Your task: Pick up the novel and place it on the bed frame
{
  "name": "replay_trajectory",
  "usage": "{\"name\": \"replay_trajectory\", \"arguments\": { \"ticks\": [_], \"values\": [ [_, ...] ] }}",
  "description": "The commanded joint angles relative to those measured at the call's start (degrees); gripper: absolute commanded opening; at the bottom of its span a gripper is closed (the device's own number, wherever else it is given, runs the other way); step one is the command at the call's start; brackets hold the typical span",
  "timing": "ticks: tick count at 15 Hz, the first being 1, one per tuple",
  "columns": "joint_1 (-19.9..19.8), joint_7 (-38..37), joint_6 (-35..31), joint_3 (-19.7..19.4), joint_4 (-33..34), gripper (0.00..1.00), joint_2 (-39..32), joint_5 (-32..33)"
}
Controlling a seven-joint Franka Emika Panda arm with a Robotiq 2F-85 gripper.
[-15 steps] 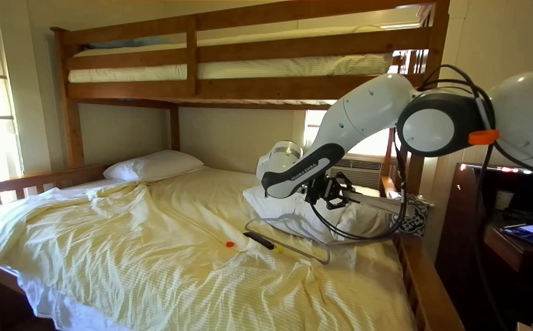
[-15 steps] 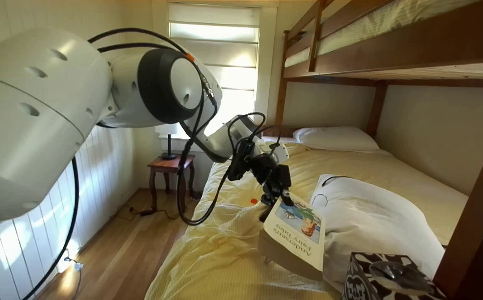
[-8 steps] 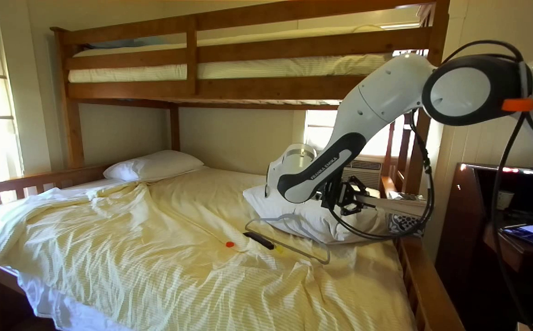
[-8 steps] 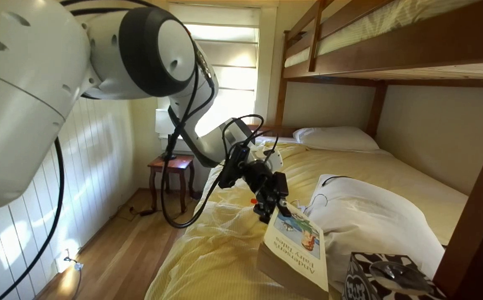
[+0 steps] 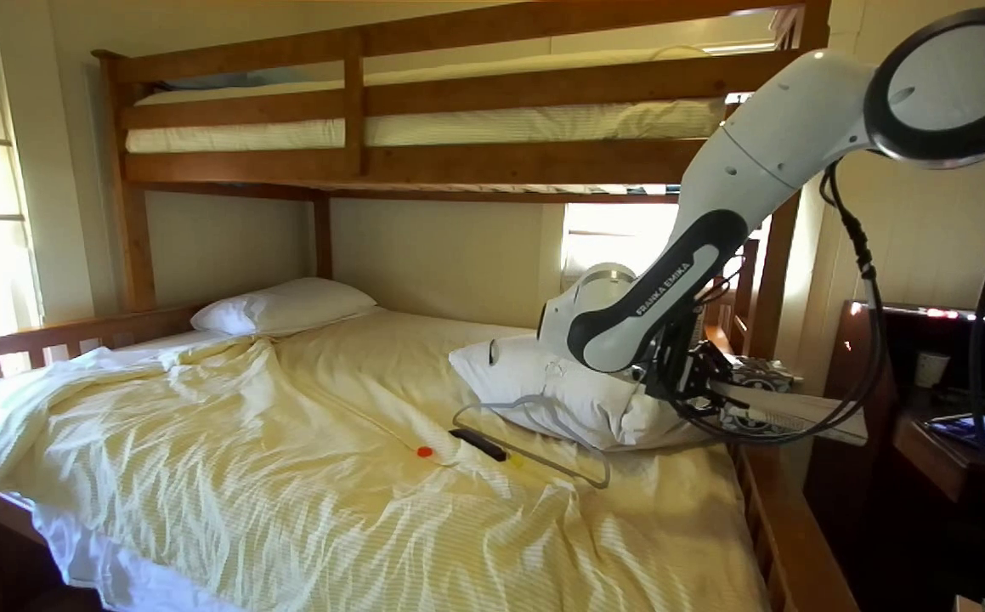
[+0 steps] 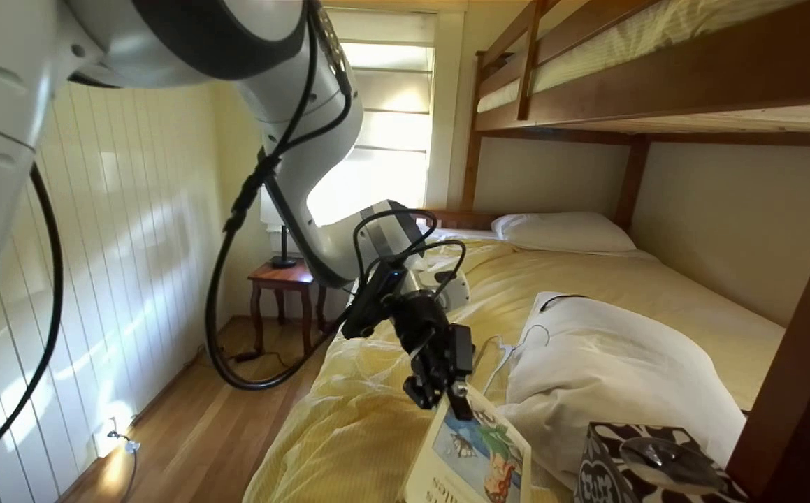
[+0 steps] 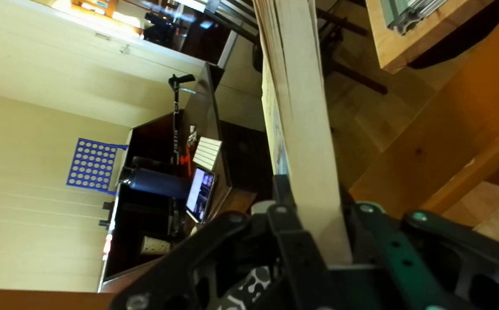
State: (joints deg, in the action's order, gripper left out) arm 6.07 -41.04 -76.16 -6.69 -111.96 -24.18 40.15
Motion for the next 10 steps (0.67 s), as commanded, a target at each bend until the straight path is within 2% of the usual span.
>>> {"name": "replay_trajectory", "arguments": {
  "ticks": [1, 2, 3, 10],
  "values": [
    [-1.95, -0.2, -0.57, 1.43, -1.51, 0.24, 1.35, -0.15],
    [-2.43, -0.14, -1.15, 1.45, -2.66, 0.24, 2.39, -0.29],
    [-2.6, -0.11, -1.48, 1.46, -3.27, 0.06, 3.02, -0.34],
    [-1.98, 3.34, -13.74, 4.05, -7.67, 0.06, 5.33, 4.49]
  ]
}}
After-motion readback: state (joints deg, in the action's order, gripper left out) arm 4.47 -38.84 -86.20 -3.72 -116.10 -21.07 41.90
